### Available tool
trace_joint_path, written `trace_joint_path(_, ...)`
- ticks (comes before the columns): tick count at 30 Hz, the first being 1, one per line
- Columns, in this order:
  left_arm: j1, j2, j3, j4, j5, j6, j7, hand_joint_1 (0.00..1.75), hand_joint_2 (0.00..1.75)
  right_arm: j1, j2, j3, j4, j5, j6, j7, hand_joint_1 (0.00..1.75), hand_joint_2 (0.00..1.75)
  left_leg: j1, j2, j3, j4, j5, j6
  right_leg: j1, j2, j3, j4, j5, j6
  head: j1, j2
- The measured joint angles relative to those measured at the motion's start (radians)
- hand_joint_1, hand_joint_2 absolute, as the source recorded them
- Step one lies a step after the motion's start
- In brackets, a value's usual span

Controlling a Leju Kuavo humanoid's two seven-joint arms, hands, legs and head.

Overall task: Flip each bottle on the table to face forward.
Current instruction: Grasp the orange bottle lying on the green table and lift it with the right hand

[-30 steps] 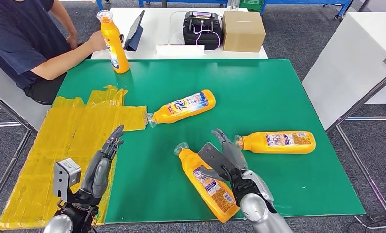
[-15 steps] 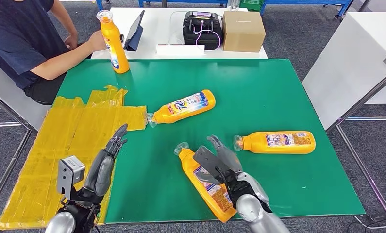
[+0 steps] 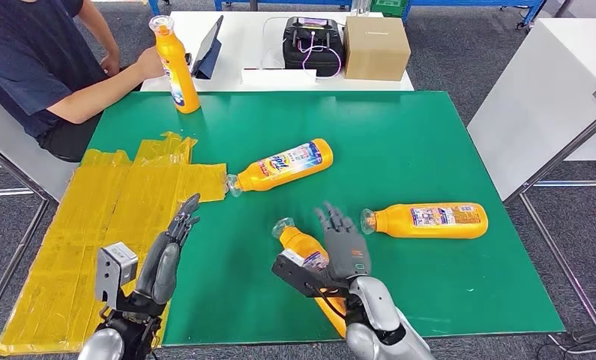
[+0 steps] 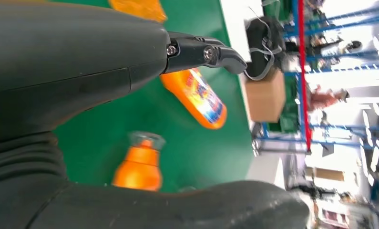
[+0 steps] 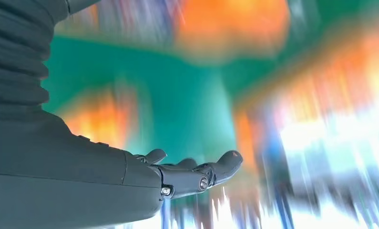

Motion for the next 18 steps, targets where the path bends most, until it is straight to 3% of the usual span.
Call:
trace_joint_path(2,0.04,-0.005,0.002,-0.009,-0.016,0.016,-0.03,0.0,0.0,0.058,0.002,-0.001,-0.134,0.22,-0.186,-0.075,0.0,1.75,0.0,0.0,-0.002,0.0,0.0,0.0,0.0,0.0,-0.002,0.0,0.0,0.0,0.0,0.0)
trace_joint_path(3,0.058,-0.008,0.002,-0.012,-0.022,0.022,-0.046,0.0,0.0,0.088,0.0,0.001,-0.216,0.268,-0.254,-0.122,0.0,1.75,0.0,0.0,-0.003,0.0,0.0,0.0,0.0,0.0,-0.004,0.0,-0.001,-0.001,0.0,0.0)
trace_joint_path(5,0.086,-0.015,0.004,-0.014,-0.033,0.031,-0.073,0.0,0.0,0.137,-0.014,0.005,-0.381,0.243,-0.336,-0.194,0.0,1.75,0.0,-0.002,-0.005,0.0,0.0,0.0,0.0,-0.001,-0.005,0.0,-0.002,-0.002,0.0,0.0)
trace_joint_path(10,0.129,-0.025,0.013,-0.016,-0.046,0.038,-0.101,0.0,0.0,0.19,-0.077,-0.017,-0.667,0.061,-0.365,-0.275,0.0,1.75,-0.001,-0.001,-0.006,0.0,0.0,0.0,-0.001,-0.001,-0.007,0.0,-0.001,-0.002,0.0,0.0)
trace_joint_path(18,0.148,-0.033,0.019,-0.023,-0.05,0.037,-0.107,0.0,0.0,0.231,-0.106,-0.05,-0.781,0.01,-0.355,-0.311,0.0,1.75,-0.001,-0.001,-0.005,0.0,0.002,0.0,-0.001,-0.001,-0.006,0.001,-0.001,-0.002,0.0,0.0)
